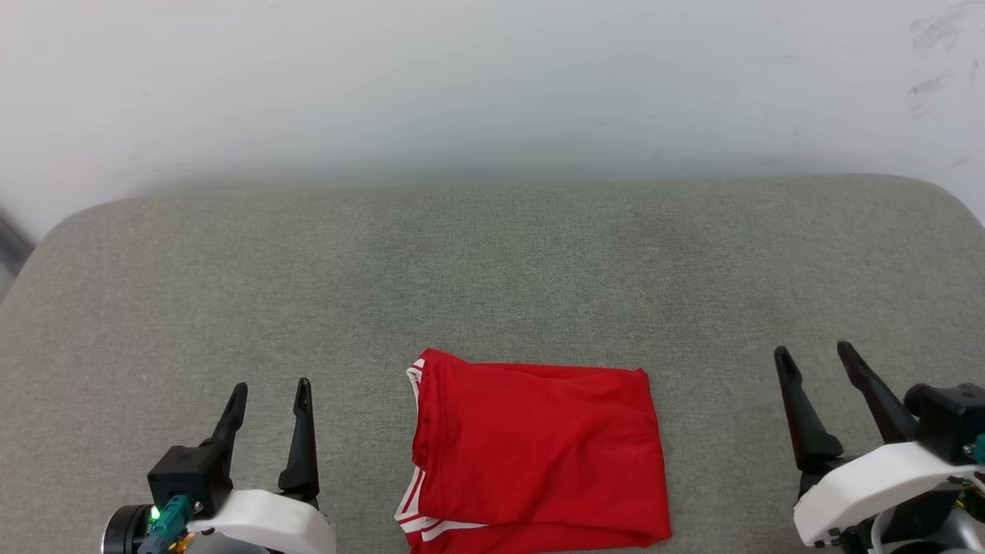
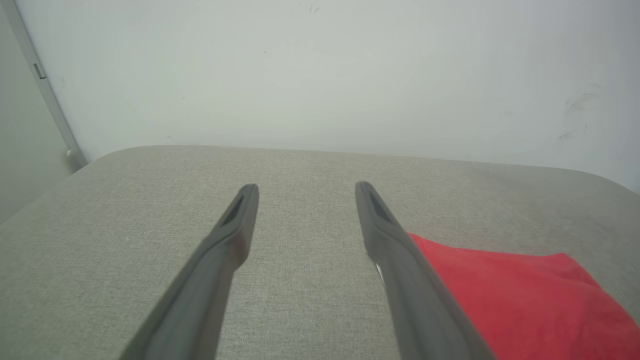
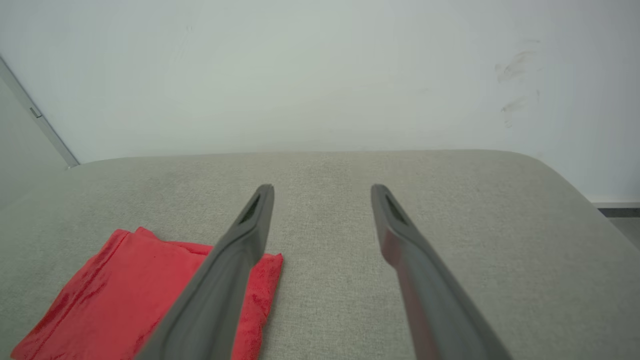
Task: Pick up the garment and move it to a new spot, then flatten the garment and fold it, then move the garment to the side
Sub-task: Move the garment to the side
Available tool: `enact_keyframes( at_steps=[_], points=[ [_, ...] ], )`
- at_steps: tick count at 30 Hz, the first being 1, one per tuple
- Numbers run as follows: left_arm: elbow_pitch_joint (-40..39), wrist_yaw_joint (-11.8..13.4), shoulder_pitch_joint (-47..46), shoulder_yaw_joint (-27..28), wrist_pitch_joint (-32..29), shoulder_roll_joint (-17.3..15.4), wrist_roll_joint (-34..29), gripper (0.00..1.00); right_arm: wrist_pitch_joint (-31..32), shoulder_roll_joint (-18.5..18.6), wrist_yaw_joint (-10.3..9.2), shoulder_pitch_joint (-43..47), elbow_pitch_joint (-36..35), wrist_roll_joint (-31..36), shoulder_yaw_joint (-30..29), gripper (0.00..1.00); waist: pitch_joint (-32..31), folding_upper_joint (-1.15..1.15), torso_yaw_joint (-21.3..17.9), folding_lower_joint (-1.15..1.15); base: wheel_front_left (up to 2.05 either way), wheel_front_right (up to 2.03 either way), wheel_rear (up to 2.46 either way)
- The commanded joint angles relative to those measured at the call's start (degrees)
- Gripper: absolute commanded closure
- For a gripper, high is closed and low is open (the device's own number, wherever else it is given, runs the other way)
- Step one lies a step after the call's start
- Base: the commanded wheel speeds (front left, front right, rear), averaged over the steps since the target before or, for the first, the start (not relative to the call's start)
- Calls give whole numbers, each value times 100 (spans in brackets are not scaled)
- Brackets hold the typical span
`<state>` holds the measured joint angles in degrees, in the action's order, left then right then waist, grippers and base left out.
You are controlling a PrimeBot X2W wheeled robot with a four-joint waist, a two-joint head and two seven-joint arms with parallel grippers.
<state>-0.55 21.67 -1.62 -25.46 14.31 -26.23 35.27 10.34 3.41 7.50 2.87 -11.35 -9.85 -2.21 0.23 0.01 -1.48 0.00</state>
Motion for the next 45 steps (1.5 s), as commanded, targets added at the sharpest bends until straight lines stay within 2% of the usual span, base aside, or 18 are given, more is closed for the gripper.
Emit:
enact_keyframes(
  at_steps=[1,7,14,20,26,32,35,36,37,38,41,45],
  points=[
    [1,-14,-67,21,26,16,-29,0,35,-28,-2,99,8,-78,-25,0,5,-1,-2,0,0,0,0],
    [-62,-28,-130,134,53,58,-6,0,884,16,-2,-57,379,-678,-523,0,80,-1,-3,0,0,0,0],
    [-65,-135,-297,155,74,207,-79,0,2527,332,-1,-480,1305,-1527,-1239,0,228,-1,222,0,0,0,0],
    [-45,-254,-486,154,85,301,-178,0,3840,134,-1,-910,1983,-2257,-1583,0,499,-1,480,0,0,0,0],
    [25,-390,-719,134,92,349,-286,0,4190,-40,-1,-1269,2511,-3154,-1316,0,858,-1,709,0,0,0,0],
    [126,-493,-869,154,94,386,-327,0,4009,-62,-4,-1678,3451,-4480,-787,0,1074,-1,810,0,0,0,0],
    [178,-542,-945,153,90,397,-359,0,3899,-81,-6,-1797,3838,-4832,-429,0,1103,-1,840,0,0,0,0],
    [196,-550,-958,147,90,405,-364,0,3856,-87,-6,-1830,3918,-4935,-327,9,1102,-1,849,0,0,0,0],
    [209,-546,-954,149,90,416,-372,0,3812,-90,-6,-1861,3968,-4991,-239,72,1096,-1,854,0,0,0,0],
    [223,-556,-942,150,90,422,-378,0,3760,-90,-6,-1890,3983,-5024,-156,100,1083,-1,856,0,0,0,0],
    [256,-546,-876,162,91,424,-384,0,3629,-73,-4,-1944,3936,-5038,5,100,979,-1,825,0,0,0,0],
    [240,-521,-790,167,91,423,-391,0,3384,174,-1,-1946,3687,-4816,295,100,798,-1,708,0,0,0,0]
  ],
)
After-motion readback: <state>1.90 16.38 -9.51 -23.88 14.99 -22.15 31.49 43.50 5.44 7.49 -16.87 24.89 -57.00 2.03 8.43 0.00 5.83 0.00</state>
